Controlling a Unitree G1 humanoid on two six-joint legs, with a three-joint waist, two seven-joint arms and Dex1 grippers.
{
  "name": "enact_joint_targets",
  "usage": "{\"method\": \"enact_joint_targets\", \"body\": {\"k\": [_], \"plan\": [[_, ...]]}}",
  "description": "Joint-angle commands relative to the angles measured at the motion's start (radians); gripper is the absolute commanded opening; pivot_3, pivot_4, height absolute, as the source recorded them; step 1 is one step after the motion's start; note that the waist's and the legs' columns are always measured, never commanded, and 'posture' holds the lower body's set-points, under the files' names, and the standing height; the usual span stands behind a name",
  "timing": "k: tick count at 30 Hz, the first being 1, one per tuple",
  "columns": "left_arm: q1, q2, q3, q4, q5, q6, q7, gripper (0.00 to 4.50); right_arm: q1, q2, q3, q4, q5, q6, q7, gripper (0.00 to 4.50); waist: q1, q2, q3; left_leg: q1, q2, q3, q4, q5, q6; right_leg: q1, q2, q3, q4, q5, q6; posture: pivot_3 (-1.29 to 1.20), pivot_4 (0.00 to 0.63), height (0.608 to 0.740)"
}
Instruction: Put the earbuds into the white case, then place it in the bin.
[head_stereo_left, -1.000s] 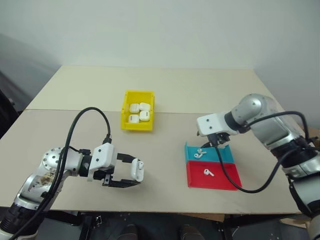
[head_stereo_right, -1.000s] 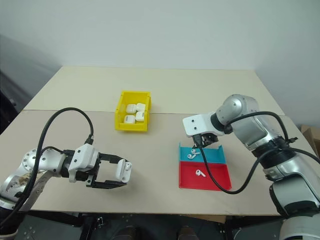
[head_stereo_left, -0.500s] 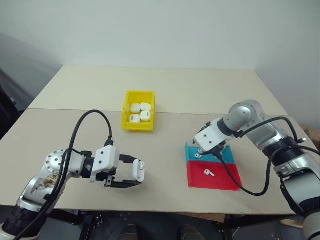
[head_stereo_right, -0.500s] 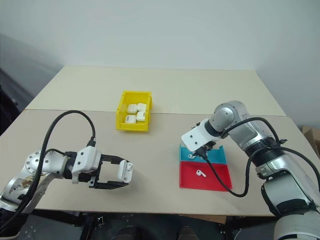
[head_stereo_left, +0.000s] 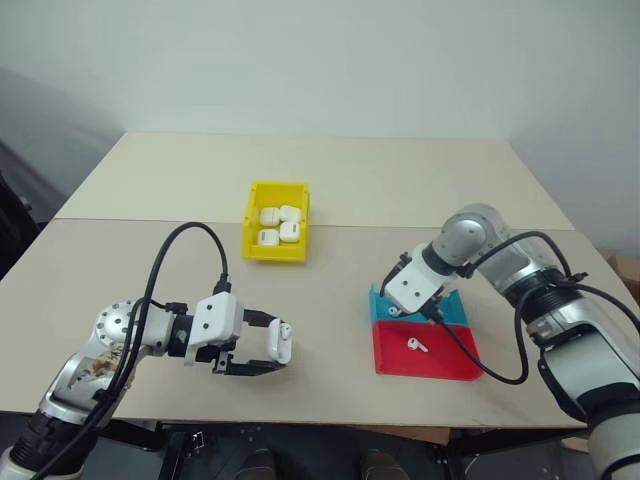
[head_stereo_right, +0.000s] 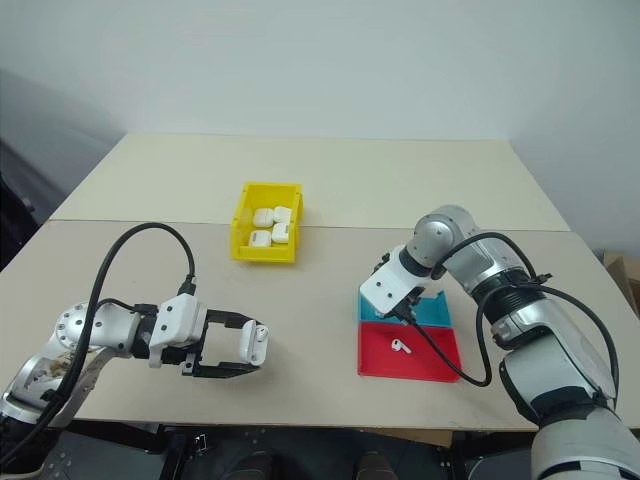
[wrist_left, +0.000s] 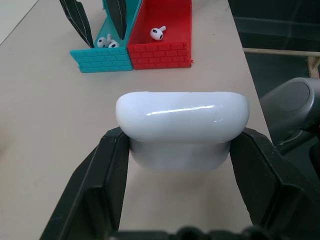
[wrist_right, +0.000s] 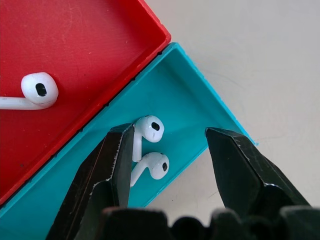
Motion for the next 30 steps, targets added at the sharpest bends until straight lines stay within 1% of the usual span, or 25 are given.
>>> {"method": "enact_joint_targets", "body": {"k": [1, 7, 23, 26, 27, 30], "plan": [[-0.005, -0.001, 0.003, -0.034, 0.002, -0.026, 0.009, 2.76, -0.035, 0.000, 0.003, 0.013, -0.021, -0.041, 0.023, 2.73, 0.000, 0.000, 0.000, 0.000, 0.000, 0.000, 0.000, 0.000, 0.000, 0.000, 0.000, 0.000, 0.000, 0.000, 0.000, 0.00, 0.150, 0.740], [0.020, 0.004, 0.008, -0.041, 0.010, -0.040, 0.013, 2.76, -0.034, 0.011, 0.012, 0.035, -0.055, -0.060, 0.018, 2.73, -0.001, 0.000, 0.000, 0.000, 0.000, 0.000, 0.000, 0.000, 0.000, 0.000, 0.000, 0.000, 0.000, 0.000, 0.000, 0.00, 0.150, 0.740], [0.026, 0.009, 0.005, -0.054, 0.022, -0.039, 0.025, 2.76, -0.025, 0.027, 0.023, 0.035, -0.065, -0.071, 0.017, 2.73, 0.000, 0.000, 0.000, 0.001, 0.000, 0.000, 0.000, 0.000, 0.000, 0.000, 0.000, 0.000, 0.001, 0.000, 0.000, 0.00, 0.150, 0.740], [0.022, 0.008, 0.004, -0.054, 0.023, -0.037, 0.027, 2.76, -0.023, 0.028, 0.021, 0.028, -0.059, -0.074, 0.021, 2.19, 0.000, 0.000, 0.000, 0.001, 0.000, 0.000, 0.000, 0.000, 0.000, 0.000, 0.000, 0.000, 0.001, 0.000, 0.000, 0.00, 0.150, 0.740], [0.020, 0.008, 0.003, -0.054, 0.023, -0.036, 0.027, 2.76, -0.021, 0.029, 0.020, 0.026, -0.058, -0.078, 0.019, 1.84, 0.000, 0.000, 0.000, 0.001, 0.000, 0.000, 0.000, 0.000, 0.000, 0.000, 0.000, 0.000, 0.001, 0.000, 0.000, 0.00, 0.150, 0.740], [0.018, 0.009, 0.003, -0.055, 0.021, -0.035, 0.027, 2.76, -0.019, 0.028, 0.019, 0.020, -0.053, -0.078, 0.026, 1.84, 0.000, 0.000, 0.000, 0.001, 0.000, 0.000, 0.000, 0.000, 0.000, 0.000, 0.000, 0.000, 0.001, 0.000, 0.000, 0.00, 0.150, 0.740]]}}
